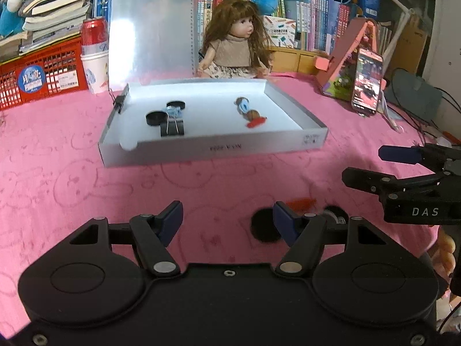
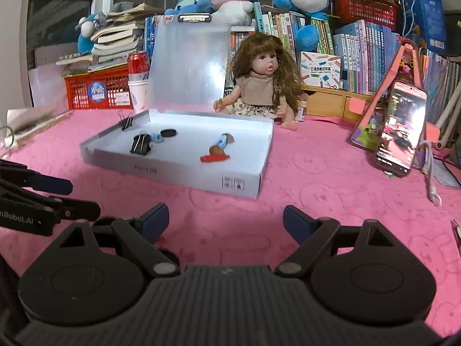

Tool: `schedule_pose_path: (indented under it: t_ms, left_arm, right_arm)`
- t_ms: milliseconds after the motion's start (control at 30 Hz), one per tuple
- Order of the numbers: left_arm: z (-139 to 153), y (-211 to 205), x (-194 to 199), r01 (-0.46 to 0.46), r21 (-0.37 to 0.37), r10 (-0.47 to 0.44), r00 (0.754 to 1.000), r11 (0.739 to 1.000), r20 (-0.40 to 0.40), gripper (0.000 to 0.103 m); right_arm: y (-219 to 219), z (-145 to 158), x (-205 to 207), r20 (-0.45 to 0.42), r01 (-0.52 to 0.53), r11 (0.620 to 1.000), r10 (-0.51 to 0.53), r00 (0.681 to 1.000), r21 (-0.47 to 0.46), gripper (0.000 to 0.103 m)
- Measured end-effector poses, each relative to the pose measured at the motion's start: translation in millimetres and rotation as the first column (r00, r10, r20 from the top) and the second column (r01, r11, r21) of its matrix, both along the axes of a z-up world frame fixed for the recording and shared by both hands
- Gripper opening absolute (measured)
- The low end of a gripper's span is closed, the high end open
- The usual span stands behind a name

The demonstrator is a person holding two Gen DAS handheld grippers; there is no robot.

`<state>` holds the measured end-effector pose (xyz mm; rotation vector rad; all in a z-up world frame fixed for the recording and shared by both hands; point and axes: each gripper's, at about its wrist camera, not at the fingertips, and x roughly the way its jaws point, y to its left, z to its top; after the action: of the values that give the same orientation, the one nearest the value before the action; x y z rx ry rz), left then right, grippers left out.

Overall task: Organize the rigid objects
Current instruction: 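Withdraw both grippers from the box toward the remaining black lids, then grasp a black round lid with the left gripper while the right gripper grasps another black lid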

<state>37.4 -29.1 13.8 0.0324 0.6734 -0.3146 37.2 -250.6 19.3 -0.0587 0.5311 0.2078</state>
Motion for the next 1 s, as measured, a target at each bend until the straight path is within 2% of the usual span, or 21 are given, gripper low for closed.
schedule_pose_path:
  t_ms: [233,333,600,833,1000]
  left_arm:
    - [-11,2,-17,-0.003,-0.033,0.002,1.0,0.999,-0.007,0.068]
    - [-14,-4,-20,0.01,-0.019,-0.011,1.0,1.0,-0.003,0.067]
    - [-19,-15,-16,0.034,-0.006,-0.034,0.999,0.999,0.015,0.056]
    - [-24,-23,-10,0.02,0.001,-0.02,0.999,1.0,0.045,0.056]
    - [-28,-28,-10,0.012,0.038,-0.015,0.997,0.999,0.076,0.055]
  right_arm:
    - [2,-12,-21,-0.012,-0.014,0.998,0.013,1.0,-0.06,0.092]
    - [4,-18,-25,-0.022,-0.021,0.997,0.02,1.0,-0.075,0.092]
    - [10,-25,-23,-0.043,-0.041,0.998,0.039,0.998,-0.047,0.092]
    - [18,-28,-25,-0.04,-0.071,0.997,0.07,0.997,-0.03,0.092]
    - [25,-31,-27,-0.041,-0.093,0.995,0.091,0.995,-0.049,0.092]
